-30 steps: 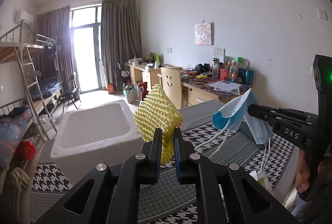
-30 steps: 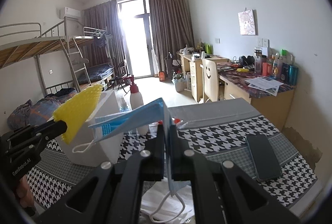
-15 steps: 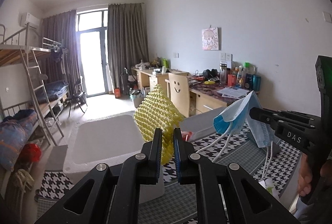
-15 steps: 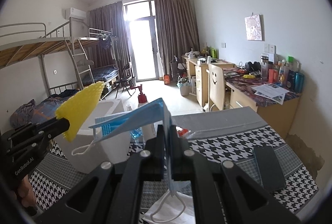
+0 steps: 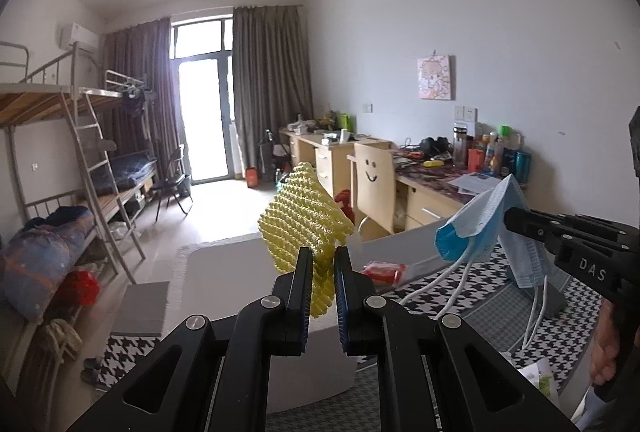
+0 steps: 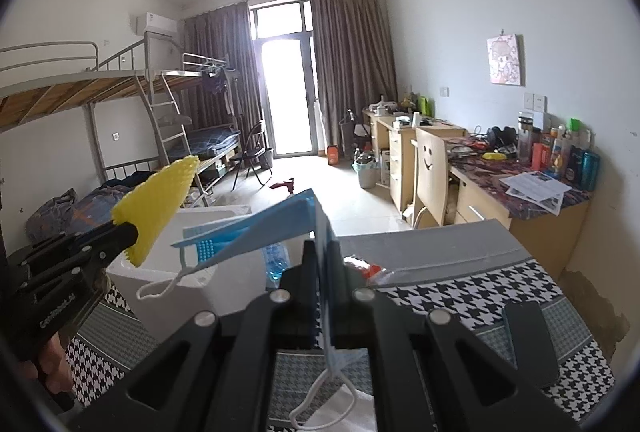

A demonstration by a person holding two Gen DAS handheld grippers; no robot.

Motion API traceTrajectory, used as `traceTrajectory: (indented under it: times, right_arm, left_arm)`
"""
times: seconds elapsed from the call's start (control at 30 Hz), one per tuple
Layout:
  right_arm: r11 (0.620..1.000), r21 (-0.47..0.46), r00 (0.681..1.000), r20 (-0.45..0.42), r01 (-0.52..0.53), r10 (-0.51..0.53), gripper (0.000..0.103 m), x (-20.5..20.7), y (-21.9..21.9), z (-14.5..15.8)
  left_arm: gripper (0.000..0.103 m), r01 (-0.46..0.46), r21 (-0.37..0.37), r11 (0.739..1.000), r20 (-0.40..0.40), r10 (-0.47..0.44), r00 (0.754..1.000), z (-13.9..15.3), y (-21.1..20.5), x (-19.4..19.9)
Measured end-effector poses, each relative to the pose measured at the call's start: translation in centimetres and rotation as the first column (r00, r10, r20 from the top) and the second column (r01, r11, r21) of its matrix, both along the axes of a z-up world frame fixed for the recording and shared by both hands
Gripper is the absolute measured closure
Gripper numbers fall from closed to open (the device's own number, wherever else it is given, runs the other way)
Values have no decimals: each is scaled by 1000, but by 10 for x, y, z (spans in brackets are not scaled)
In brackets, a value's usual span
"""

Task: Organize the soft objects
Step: 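Carry the yellow net and blue mask with both tools over the white foam box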

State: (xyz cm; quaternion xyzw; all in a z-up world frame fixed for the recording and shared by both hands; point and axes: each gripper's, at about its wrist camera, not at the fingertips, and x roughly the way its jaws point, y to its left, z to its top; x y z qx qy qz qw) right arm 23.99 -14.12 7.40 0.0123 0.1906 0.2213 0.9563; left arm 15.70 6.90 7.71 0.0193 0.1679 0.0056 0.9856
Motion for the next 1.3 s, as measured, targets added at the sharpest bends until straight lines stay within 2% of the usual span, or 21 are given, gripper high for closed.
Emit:
traceTrajectory:
  times: [0.53, 1.3]
  right_arm:
    - [997, -23, 997, -6, -78, 78, 97, 16, 38, 13]
    - [994, -81, 997, -16, -71, 70, 97, 32, 66, 13]
  left_arm:
    - [91, -80, 4, 997, 4, 80, 997, 4, 22, 12]
    - [91, -134, -60, 989, -132, 125, 983, -15, 54, 52]
